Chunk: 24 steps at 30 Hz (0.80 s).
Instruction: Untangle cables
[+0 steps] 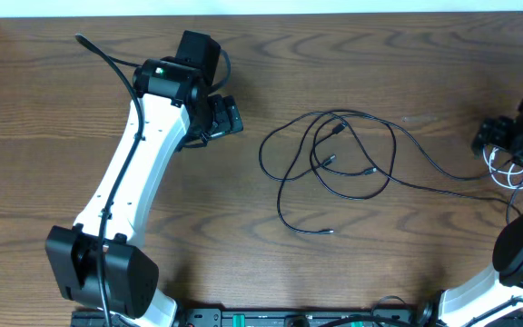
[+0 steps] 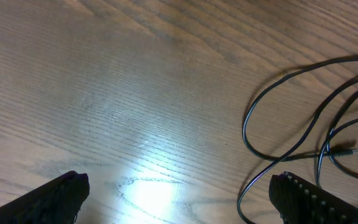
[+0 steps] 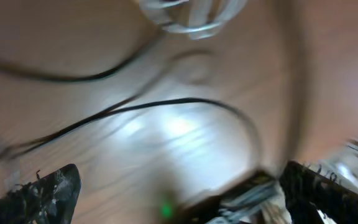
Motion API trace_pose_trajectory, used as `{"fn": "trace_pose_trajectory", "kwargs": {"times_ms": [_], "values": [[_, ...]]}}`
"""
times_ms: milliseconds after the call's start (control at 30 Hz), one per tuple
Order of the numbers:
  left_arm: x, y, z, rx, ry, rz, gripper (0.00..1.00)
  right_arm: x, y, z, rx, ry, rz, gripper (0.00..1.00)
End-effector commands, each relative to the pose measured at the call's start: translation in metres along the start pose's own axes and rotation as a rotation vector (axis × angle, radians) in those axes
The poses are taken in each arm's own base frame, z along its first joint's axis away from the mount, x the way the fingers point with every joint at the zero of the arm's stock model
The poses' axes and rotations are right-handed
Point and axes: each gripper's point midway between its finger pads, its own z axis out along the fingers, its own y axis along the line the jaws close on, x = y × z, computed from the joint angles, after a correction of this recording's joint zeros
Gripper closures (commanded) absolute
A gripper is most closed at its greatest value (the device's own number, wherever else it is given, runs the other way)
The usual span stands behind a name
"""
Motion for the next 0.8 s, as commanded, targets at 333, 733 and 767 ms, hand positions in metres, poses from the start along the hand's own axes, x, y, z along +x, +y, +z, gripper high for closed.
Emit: {"fn": "trace_pose_trajectory", "kwargs": {"times_ms": [333, 733, 767], "values": [[-0.004, 0.006, -0.004, -0.023, -0.024, 0.004, 0.02, -0.057, 0.081, -0.025, -0.432, -0.254, -0.191, 0.01], [-0.004, 0.006, -0.004, -0.023, -0.024, 0.004, 0.02, 0.003, 0.193, -0.058, -0.688, -0.301, -0.738, 0.19], [-0.004, 0.006, -0.004, -0.023, -0.024, 0.004, 0.02, 0.007, 0.202, -0.058, -0.687, -0.318, -0.791, 0.24]]}}
